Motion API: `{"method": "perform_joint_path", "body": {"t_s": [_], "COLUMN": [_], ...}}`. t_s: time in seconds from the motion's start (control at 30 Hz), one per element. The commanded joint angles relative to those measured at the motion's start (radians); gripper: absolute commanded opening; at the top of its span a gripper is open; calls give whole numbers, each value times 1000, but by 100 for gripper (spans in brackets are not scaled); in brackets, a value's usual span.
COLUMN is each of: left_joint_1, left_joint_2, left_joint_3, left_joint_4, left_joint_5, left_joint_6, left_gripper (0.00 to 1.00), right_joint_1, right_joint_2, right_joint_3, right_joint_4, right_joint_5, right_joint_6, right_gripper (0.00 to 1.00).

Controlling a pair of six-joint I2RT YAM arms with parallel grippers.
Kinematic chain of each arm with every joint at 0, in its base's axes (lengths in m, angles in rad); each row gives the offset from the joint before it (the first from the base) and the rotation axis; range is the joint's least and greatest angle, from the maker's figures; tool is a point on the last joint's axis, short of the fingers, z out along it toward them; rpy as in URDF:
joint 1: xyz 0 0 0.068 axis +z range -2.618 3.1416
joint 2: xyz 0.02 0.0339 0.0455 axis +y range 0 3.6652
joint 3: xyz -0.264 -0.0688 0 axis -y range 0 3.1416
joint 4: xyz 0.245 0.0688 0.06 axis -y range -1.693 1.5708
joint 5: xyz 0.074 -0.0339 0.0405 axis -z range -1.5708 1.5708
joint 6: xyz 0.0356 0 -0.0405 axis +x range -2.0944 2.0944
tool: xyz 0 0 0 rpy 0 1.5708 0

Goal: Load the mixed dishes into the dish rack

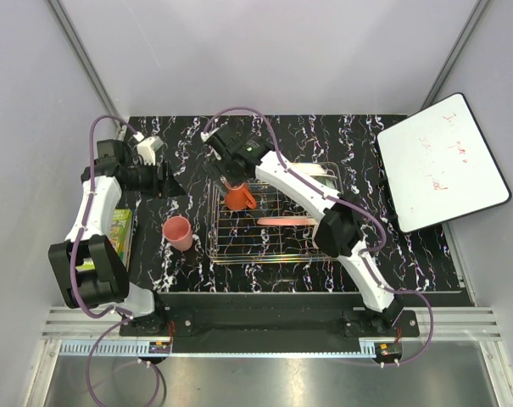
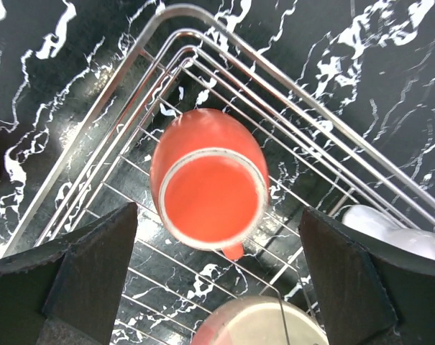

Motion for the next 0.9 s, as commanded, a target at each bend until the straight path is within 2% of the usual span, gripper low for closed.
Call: {"method": "perform_joint_path", "body": {"t_s": [0.0,0.3,0.47,0.57,0.63,0.67,0.77,0.8,0.87], "left_joint_1": [3,3,3,3,3,3,2,2,3], "left_joint_2": [-25,-97,-155,-155,-150,-146,-141,-138,-140], "left_joint_3": [-2,-106,-137,-127,-132,-135,-155,-158,-175], "left_joint_4": [0,-84,-117,-138,-140,-140,-140,-141,-141], "left_joint_5": [-23,-201,-210,-204,-204,-202,-205,-209,-212], "left_joint_6": [73,290,327,334,335,335,344,349,355], "left_gripper": [75,74,74,73,72,72,70,71,71], "right_joint_1": [12,13,13,12,10,10,6,6,7], "right_joint_2": [-121,-332,-482,-543,-581,-609,-752,-775,-812], "right_joint_3": [4,-104,-336,-410,-436,-484,-775,-830,-910], "right_joint_4": [21,50,220,275,286,344,612,654,693], "right_joint_5": [43,123,148,229,318,332,211,138,123], "right_joint_6": [-29,-2,44,111,242,295,244,206,164], "right_gripper": [100,100,100,100,100,100,100,100,100]}}
